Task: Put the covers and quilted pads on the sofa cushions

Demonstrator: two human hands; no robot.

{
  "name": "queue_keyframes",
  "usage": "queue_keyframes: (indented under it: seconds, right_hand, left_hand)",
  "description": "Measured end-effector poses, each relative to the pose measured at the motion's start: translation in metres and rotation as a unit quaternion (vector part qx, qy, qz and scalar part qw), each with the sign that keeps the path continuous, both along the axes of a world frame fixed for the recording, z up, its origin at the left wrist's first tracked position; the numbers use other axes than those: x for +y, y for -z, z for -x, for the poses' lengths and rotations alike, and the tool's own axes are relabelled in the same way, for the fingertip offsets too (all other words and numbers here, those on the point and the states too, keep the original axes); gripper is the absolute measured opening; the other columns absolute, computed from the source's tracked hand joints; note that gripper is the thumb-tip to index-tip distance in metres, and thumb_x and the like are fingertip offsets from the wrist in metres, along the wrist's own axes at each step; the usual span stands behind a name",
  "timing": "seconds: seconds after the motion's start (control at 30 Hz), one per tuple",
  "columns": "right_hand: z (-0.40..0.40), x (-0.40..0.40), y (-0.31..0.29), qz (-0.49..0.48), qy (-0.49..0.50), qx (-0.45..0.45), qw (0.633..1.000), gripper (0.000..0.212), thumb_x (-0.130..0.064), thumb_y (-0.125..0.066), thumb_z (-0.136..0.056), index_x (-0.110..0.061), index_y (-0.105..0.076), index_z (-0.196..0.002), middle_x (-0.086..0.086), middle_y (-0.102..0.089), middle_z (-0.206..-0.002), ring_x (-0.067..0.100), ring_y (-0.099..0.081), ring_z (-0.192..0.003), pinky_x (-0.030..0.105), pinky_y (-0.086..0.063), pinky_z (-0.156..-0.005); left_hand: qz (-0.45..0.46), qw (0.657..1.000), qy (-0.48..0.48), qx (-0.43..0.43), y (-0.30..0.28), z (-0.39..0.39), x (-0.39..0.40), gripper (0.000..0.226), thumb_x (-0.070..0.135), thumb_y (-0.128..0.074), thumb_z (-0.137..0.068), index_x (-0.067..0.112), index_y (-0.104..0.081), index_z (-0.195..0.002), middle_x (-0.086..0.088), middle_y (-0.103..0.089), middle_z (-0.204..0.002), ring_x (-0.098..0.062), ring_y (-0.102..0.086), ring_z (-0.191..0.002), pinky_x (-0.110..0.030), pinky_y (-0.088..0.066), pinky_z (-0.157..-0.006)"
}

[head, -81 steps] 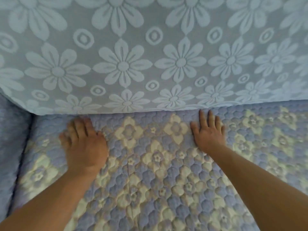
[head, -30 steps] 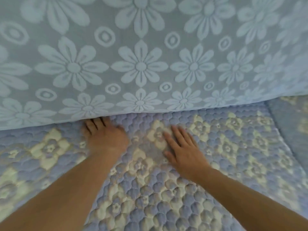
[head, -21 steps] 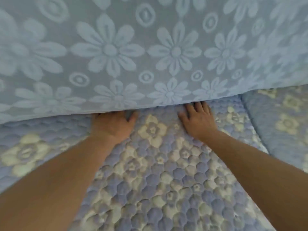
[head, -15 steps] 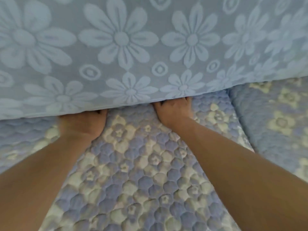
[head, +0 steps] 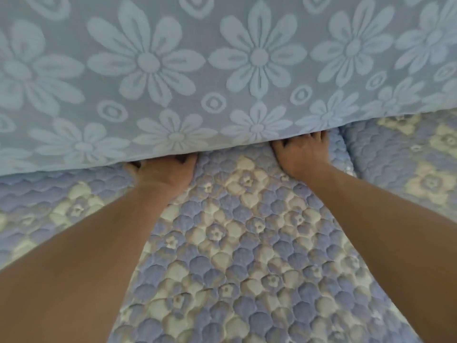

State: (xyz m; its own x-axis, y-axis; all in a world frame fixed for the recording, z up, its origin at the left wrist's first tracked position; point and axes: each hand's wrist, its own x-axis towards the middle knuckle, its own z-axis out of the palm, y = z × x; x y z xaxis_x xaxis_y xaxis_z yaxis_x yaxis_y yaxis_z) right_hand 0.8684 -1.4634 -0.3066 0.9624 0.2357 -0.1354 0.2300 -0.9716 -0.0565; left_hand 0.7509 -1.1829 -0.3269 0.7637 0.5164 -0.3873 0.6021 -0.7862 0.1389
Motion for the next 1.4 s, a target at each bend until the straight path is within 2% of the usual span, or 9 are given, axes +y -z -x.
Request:
queue_keyframes:
  seconds: [0.1,0.2,0.4,0.57,0.8,0.97,1.1,1.2,1.4]
  right_hand:
    - [0.021,0.004,-0.008,0.013,0.006,0.019,1.000,0.071,-0.059,-0.023,-0.100,-0.028,0.000,-0.160,0.011,-0.004,-0.167,0.039,-0.005,-0.151,0.057,-0.006,-0.121]
    - [0.081,0.018,-0.030,0.019,0.026,0.080,0.996,0.069,-0.055,-0.017,-0.102,-0.023,0.003,-0.160,0.016,0.007,-0.166,0.040,0.006,-0.152,0.055,-0.004,-0.122]
    - [0.244,0.065,-0.073,0.047,-0.001,0.229,0.972,0.070,-0.045,-0.032,-0.104,-0.023,0.005,-0.159,0.010,0.018,-0.166,0.037,0.015,-0.152,0.052,-0.007,-0.124]
    - [0.361,0.128,-0.092,0.033,0.018,0.290,0.956,0.068,-0.047,-0.038,-0.103,-0.028,-0.003,-0.158,0.003,0.014,-0.166,0.036,0.009,-0.152,0.054,-0.018,-0.121]
    - [0.554,0.273,-0.092,0.076,0.120,0.305,0.942,0.079,-0.051,-0.039,-0.102,-0.029,0.011,-0.158,0.011,0.025,-0.163,0.038,0.017,-0.151,0.054,-0.007,-0.122]
    - [0.689,0.430,-0.114,0.021,-0.111,0.466,0.877,0.077,-0.051,-0.044,-0.096,-0.042,0.002,-0.157,-0.001,0.034,-0.160,0.043,0.027,-0.146,0.058,-0.006,-0.122]
    - [0.683,0.462,-0.140,-0.015,-0.225,0.450,0.864,0.060,-0.039,-0.044,-0.103,-0.033,-0.020,-0.158,-0.004,0.010,-0.167,0.028,0.003,-0.154,0.046,-0.009,-0.125]
    - [0.631,0.460,-0.144,-0.038,-0.113,0.373,0.920,0.065,-0.030,-0.049,-0.103,-0.028,-0.018,-0.159,-0.001,0.003,-0.168,0.030,-0.013,-0.152,0.043,-0.023,-0.120]
    - [0.596,0.481,-0.107,0.014,0.002,0.335,0.942,0.074,-0.033,-0.052,-0.100,-0.030,-0.008,-0.159,0.006,0.009,-0.167,0.036,-0.001,-0.153,0.051,-0.017,-0.121]
  left_hand:
    - [0.010,1.000,0.014,0.024,-0.015,0.007,-0.004,0.083,0.082,-0.008,-0.082,0.044,-0.020,-0.156,0.004,-0.021,-0.165,-0.033,-0.018,-0.151,-0.064,-0.011,-0.118]
    - [0.021,0.997,0.017,0.066,-0.050,0.043,-0.035,0.072,0.063,-0.019,-0.097,0.033,0.001,-0.160,-0.008,0.006,-0.168,-0.039,0.006,-0.153,-0.062,0.002,-0.120]
    - [0.106,0.971,0.194,0.093,-0.104,0.248,-0.056,0.074,0.045,-0.041,-0.100,0.040,0.003,-0.158,-0.001,0.020,-0.166,-0.032,0.018,-0.152,-0.055,-0.004,-0.123]
    - [0.049,0.981,0.116,0.150,-0.107,0.429,0.088,0.067,0.046,-0.037,-0.101,0.043,-0.001,-0.157,0.001,0.011,-0.168,-0.031,0.009,-0.154,-0.056,-0.015,-0.120]
    - [0.085,0.972,0.019,0.218,-0.129,0.634,0.296,0.072,0.050,-0.033,-0.104,0.049,0.022,-0.151,0.015,0.039,-0.157,-0.030,0.022,-0.151,-0.062,-0.030,-0.112]
    - [0.139,0.937,-0.070,0.313,-0.153,0.715,0.385,0.090,0.016,-0.041,-0.097,0.053,0.023,-0.149,0.015,0.038,-0.157,-0.035,-0.011,-0.152,-0.059,-0.041,-0.106]
    - [0.147,0.962,-0.090,0.210,-0.171,0.687,0.406,0.064,0.033,-0.038,-0.102,0.035,-0.010,-0.160,0.001,0.003,-0.168,-0.028,-0.019,-0.151,-0.048,-0.035,-0.114]
    - [0.125,0.972,-0.109,0.165,-0.155,0.692,0.440,0.072,0.037,-0.042,-0.102,0.037,0.005,-0.157,-0.004,0.017,-0.166,-0.034,0.005,-0.153,-0.052,-0.032,-0.116]
    - [0.129,0.953,-0.153,0.229,-0.109,0.767,0.485,0.088,0.034,-0.040,-0.103,0.016,0.031,-0.152,-0.001,0.036,-0.160,-0.037,0.014,-0.152,-0.052,-0.018,-0.123]
